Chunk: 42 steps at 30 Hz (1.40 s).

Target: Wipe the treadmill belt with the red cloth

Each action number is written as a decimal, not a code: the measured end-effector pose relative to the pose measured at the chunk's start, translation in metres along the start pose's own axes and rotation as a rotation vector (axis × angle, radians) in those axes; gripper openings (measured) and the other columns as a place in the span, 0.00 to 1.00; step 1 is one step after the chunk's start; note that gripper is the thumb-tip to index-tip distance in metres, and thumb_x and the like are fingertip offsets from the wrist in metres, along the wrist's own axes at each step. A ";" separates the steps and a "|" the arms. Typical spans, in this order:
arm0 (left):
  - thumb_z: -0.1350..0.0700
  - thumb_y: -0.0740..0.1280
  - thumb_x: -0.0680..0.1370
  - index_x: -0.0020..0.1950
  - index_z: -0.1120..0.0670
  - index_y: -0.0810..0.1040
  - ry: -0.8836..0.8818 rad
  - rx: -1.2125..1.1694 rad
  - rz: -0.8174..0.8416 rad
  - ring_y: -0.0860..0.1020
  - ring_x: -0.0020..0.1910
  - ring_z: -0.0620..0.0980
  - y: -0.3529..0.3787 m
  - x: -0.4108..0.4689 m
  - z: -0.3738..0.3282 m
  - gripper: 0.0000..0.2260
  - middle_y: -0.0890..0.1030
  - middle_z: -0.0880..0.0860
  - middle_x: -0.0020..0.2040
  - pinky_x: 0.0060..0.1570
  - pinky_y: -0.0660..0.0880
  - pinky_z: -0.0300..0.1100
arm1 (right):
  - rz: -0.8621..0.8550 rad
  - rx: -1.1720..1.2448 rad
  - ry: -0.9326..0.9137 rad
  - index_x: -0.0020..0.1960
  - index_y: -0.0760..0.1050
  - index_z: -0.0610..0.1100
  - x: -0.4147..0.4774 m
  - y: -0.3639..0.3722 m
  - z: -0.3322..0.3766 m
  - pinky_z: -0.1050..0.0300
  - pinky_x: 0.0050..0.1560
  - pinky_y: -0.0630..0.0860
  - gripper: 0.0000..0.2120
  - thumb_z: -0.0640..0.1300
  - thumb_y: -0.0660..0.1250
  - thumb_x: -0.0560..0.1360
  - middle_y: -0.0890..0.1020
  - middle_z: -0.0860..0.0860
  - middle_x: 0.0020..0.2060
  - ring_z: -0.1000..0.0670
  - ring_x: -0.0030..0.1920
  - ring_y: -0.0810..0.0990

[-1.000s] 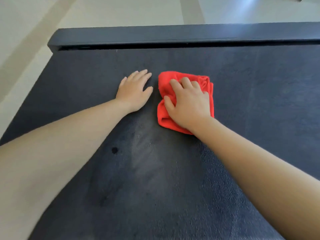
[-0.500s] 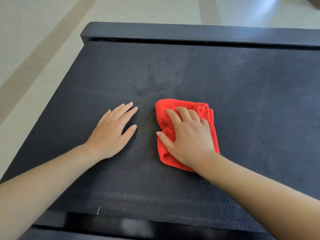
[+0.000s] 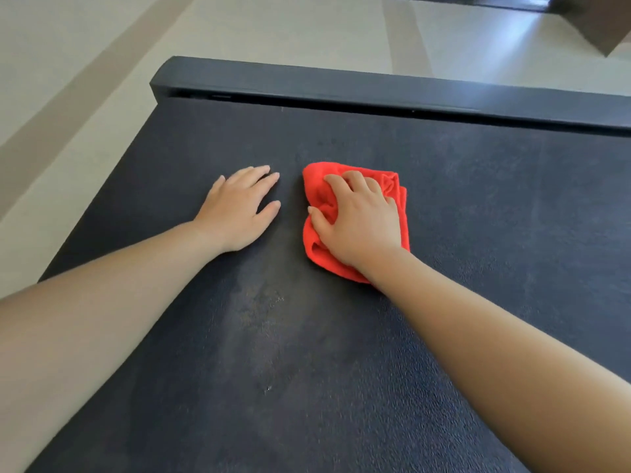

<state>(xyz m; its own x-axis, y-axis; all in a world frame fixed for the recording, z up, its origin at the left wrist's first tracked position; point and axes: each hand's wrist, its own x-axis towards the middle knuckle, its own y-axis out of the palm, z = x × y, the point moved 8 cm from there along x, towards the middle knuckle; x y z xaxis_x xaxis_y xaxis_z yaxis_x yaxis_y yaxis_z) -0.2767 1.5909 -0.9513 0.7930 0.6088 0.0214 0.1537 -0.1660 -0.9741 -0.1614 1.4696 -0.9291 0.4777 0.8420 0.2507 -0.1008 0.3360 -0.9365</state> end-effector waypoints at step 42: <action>0.43 0.47 0.77 0.75 0.47 0.58 -0.099 -0.027 0.081 0.52 0.76 0.46 0.002 -0.253 -0.017 0.26 0.54 0.45 0.77 0.72 0.48 0.48 | 0.152 0.138 -0.288 0.66 0.70 0.52 -0.088 -0.006 0.071 0.44 0.55 0.69 0.27 0.61 0.63 0.70 0.72 0.50 0.63 0.44 0.64 0.69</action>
<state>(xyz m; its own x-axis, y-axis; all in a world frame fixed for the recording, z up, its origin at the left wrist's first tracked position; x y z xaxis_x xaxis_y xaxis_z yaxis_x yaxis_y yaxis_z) -0.4670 1.4229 -0.9544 0.7414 0.6661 -0.0810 0.1081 -0.2378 -0.9653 -0.2645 1.4236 -0.9283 0.1848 0.9645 0.1887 -0.2781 0.2354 -0.9312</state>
